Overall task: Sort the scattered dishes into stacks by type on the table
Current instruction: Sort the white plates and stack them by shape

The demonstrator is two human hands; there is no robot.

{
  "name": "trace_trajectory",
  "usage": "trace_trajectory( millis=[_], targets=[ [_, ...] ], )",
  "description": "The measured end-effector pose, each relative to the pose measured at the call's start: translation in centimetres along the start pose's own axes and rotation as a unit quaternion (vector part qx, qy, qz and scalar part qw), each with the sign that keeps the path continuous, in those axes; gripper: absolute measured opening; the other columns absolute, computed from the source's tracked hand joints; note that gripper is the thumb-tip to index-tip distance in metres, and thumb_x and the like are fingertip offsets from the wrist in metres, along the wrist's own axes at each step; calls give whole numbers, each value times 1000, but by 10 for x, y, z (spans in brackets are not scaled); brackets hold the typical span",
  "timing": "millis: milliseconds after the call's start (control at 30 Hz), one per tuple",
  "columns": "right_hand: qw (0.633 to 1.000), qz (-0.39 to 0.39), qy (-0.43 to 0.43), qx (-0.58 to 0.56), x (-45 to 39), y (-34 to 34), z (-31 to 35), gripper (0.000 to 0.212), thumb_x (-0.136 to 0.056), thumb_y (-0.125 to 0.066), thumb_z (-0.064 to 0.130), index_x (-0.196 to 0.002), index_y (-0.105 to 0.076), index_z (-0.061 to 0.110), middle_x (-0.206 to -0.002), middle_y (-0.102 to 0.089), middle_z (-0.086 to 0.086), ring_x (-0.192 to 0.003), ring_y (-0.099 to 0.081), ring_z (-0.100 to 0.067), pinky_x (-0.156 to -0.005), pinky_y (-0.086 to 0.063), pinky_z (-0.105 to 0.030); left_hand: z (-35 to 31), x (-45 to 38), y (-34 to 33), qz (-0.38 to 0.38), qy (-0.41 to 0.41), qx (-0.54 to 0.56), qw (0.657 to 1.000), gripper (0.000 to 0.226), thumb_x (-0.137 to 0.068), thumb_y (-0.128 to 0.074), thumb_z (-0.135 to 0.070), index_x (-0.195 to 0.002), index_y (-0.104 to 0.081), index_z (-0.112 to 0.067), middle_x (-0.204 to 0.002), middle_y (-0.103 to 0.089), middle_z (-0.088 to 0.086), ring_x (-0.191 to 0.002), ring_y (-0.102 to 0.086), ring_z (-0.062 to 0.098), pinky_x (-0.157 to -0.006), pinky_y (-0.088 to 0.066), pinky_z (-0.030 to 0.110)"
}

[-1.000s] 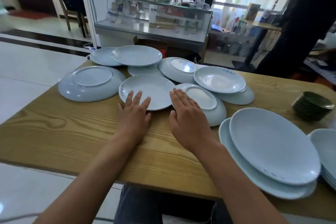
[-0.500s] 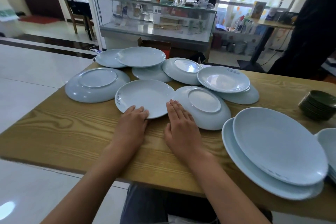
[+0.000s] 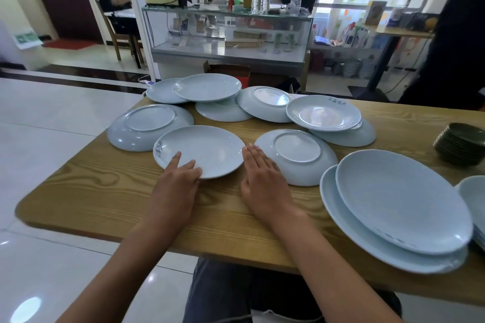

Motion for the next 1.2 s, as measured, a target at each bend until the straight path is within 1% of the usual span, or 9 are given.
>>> trace_trajectory(
  millis=[233, 333, 467, 567, 733, 867, 1000, 1133, 1200],
  targets=[
    [996, -46, 77, 10, 10, 18, 16, 55, -90, -55, 8, -143, -43, 13, -150, -41, -7, -143, -29, -22, -116, -24, -38, -23, 3, 11, -32, -44, 1, 998, 16, -86, -65, 1, -100, -72, 0, -122, -63, 19, -135, -36, 40, -106, -35, 45],
    [991, -90, 96, 23, 14, 36, 18, 39, -90, -59, 8, -129, -59, 13, -138, -55, -7, -138, -39, -24, -111, -35, -44, -39, 5, 18, -49, -86, 5, 995, 21, -83, -70, -6, -104, -71, -1, -120, -64, 20, -132, -39, 44, -101, -39, 49],
    [982, -156, 105, 27, 33, 76, 11, 20, -85, -70, 9, -105, -73, 14, -112, -71, -4, -128, -52, -26, -108, -38, -43, -68, 10, 27, -53, -165, 8, 985, 30, -85, -62, -19, -109, -69, -3, -127, -60, 17, -135, -35, 39, -103, -34, 45],
    [976, -175, 119, 41, 54, 104, 1, 20, -83, -73, 8, -102, -74, 14, -109, -73, -1, -121, -57, -24, -103, -44, -41, -95, 16, 31, -51, -216, 41, 974, 40, -86, -48, -30, -109, -70, -6, -125, -62, 11, -134, -41, 32, -103, -35, 42],
    [974, -174, 106, 99, 81, 137, -21, 24, -83, -74, 9, -106, -73, 15, -112, -72, -1, -115, -62, -21, -95, -50, -39, -137, 15, 26, -34, -257, 126, 957, 43, -87, -45, -38, -112, -70, -13, -122, -65, 1, -130, -46, 20, -103, -39, 34],
    [969, -185, 82, 142, 111, 157, -45, 22, -80, -76, 9, -102, -75, 14, -109, -73, -2, -112, -64, -22, -91, -53, -40, -168, 16, 18, -35, -278, 125, 952, 57, -83, -50, -44, -134, -54, -16, -136, -55, 0, -134, -38, 13, -106, -37, 37],
    [969, -168, 58, 170, 151, 166, -71, 17, -88, -66, 17, -102, -75, 13, -111, -72, -3, -114, -63, -23, -92, -53, -43, -180, 20, -1, -18, -302, 101, 948, 82, -79, -72, -29, -148, -31, -18, -153, -33, 1, -138, -33, 17, -107, -37, 54],
    [971, -159, 41, 174, 179, 172, -87, 42, -103, -36, 31, -103, -74, 14, -114, -71, -2, -115, -62, -22, -96, -50, -40, -196, 24, -19, 2, -308, 124, 943, 84, -79, -73, -6, -149, -28, -19, -152, -33, 0, -138, -32, 16, -108, -37, 53],
    [968, -167, 39, 181, 190, 175, -90, 44, -103, -34, 32, -102, -74, 14, -112, -72, -3, -112, -64, -23, -94, -51, -40, -205, 27, -27, 15, -322, 129, 938, 89, -75, -65, 11, -149, -27, -19, -151, -35, 0, -139, -29, 15, -113, -31, 50]
  ],
)
Point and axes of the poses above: each hand's wrist, its own x-axis away from the middle knuckle, its own y-axis out of the back of the hand, z = x × y, the point moved 6 cm from there along -x, towards the middle knuckle
